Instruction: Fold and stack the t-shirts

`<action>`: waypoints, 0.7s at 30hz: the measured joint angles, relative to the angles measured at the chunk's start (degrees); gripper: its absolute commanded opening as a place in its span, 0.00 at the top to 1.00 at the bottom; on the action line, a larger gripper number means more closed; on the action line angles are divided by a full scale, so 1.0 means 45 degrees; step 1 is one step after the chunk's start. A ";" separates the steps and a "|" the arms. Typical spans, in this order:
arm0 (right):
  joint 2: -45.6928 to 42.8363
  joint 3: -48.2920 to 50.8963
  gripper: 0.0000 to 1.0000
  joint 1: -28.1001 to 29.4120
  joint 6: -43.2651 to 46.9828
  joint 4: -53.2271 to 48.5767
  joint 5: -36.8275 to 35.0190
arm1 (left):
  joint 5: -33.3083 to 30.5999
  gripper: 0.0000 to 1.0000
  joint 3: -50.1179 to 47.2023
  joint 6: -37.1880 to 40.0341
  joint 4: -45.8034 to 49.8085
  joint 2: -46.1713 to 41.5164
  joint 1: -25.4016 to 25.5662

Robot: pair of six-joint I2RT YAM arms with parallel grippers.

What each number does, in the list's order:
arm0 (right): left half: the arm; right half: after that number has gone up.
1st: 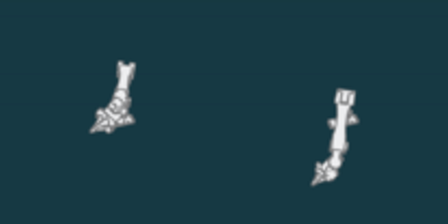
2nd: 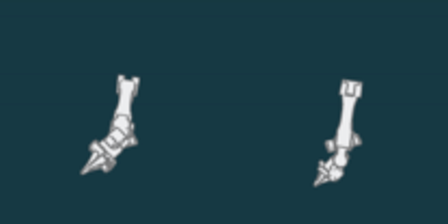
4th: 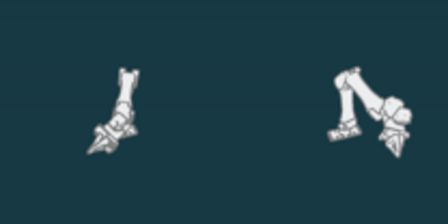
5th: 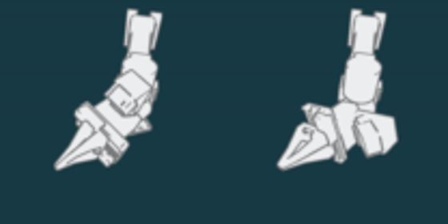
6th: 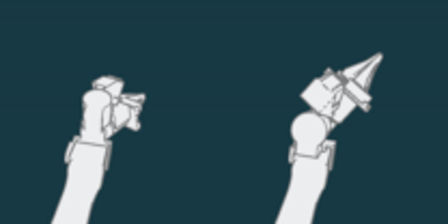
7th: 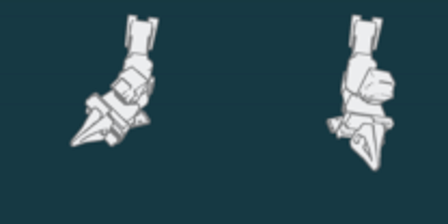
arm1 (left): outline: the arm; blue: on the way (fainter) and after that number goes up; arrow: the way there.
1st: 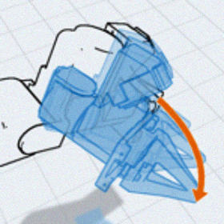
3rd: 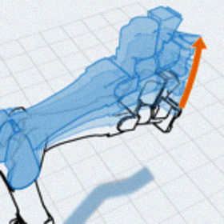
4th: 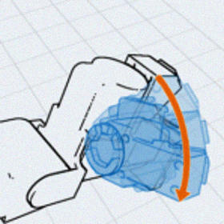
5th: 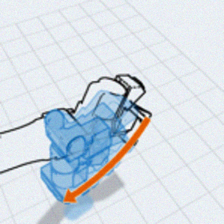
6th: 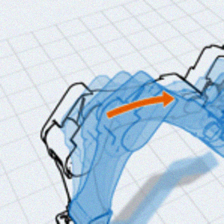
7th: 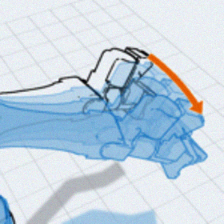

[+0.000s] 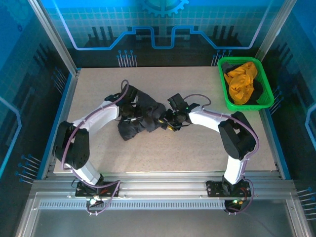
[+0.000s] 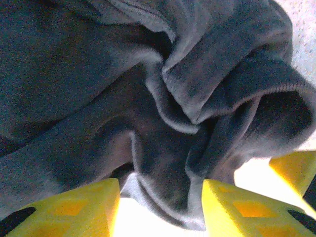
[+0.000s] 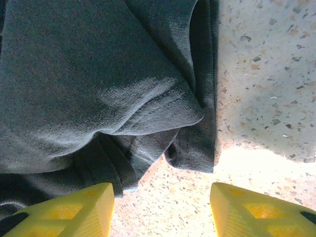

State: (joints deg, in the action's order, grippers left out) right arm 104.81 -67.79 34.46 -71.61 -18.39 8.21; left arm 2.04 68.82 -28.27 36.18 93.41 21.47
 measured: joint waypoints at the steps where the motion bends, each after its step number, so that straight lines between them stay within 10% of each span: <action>1: -0.0049 0.0019 0.46 0.0000 0.0000 -0.0039 -0.0039 | -0.0228 0.44 -0.0063 0.0233 0.0087 -0.0170 0.0126; 12: -0.0321 0.0214 0.47 -0.0199 0.0019 -0.0272 -0.0107 | -0.4352 0.34 -0.0918 0.3011 0.0121 0.0078 0.3541; 18: -0.0529 0.0588 0.47 -0.0355 0.0010 -0.0325 -0.0092 | -0.6654 0.93 -0.0918 0.4206 -0.0287 0.1496 0.3570; 21: -0.0617 0.0699 0.47 -0.0350 0.0010 -0.0340 -0.0092 | -0.6994 1.00 -0.0928 0.4391 -0.0476 0.1214 0.3351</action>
State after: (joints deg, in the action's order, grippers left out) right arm 102.04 -64.64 32.88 -71.57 -19.92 7.79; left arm -29.43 64.64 -8.51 34.04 98.87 36.56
